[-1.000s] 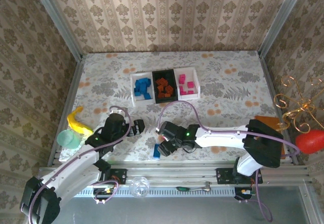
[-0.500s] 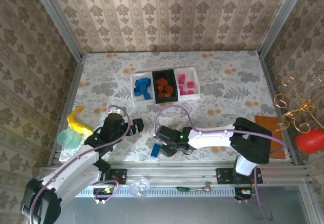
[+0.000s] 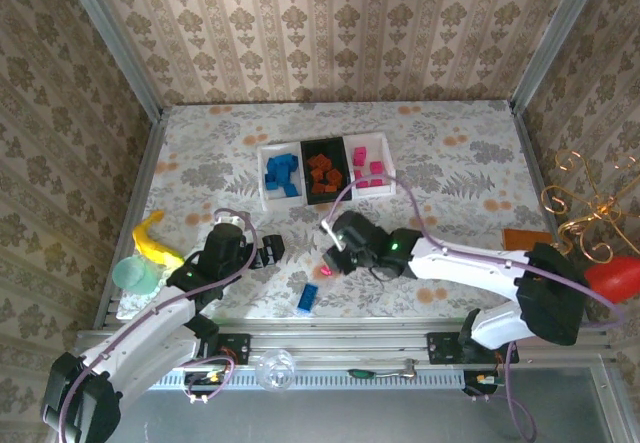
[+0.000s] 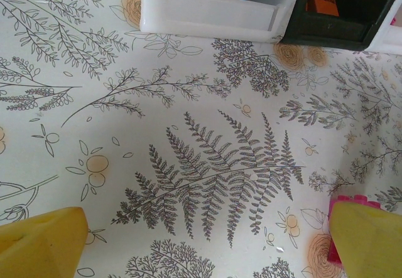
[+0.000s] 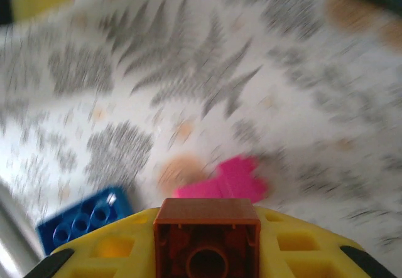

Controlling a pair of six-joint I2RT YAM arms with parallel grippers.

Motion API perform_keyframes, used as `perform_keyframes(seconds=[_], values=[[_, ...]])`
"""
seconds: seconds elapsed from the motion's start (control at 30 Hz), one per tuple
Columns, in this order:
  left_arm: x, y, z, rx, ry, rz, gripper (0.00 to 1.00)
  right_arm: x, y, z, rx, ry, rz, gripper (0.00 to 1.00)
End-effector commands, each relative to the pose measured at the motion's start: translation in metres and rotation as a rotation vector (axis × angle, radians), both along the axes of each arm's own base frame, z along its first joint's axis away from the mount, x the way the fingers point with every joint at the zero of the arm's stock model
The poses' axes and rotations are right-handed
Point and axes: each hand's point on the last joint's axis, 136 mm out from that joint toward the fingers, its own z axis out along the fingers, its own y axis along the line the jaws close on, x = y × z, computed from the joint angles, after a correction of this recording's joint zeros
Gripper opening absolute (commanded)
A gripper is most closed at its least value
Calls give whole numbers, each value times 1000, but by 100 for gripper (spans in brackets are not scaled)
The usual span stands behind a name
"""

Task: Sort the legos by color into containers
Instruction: Pick up the lego from the bottom-center of the table, then place the lego in the container.

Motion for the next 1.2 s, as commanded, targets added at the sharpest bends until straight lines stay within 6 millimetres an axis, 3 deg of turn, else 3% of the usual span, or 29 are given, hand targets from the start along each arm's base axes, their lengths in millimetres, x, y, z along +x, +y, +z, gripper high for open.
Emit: perform_keyframes(seconds=[0.0,0.17,0.33,0.53,0.67,0.77,0.83,1.0,1.17], values=[[4,-3,7,-21,-14,-1,100,46,-1,52,136,-91,-105,28],[2,-2,6,-20,-3,-4,100,122,-4,57,123,-94,-276,28],[-2,-3,11,-22,-5,-24,100,188,-3,27,63,-39,-418,28],[-12,-16,10,-2,38,-130,100,234,8,0,39,12,-489,31],[-22,-26,3,81,77,-204,100,249,16,-3,32,21,-501,39],[-30,-35,-2,125,102,-258,99,255,20,-5,27,37,-505,61],[-36,-41,-5,151,115,-299,99,255,22,0,37,36,-504,68],[-49,-58,-9,211,140,-402,95,245,17,20,83,7,-502,71],[-65,-81,-17,278,170,-518,91,227,-2,29,88,-21,-519,71]])
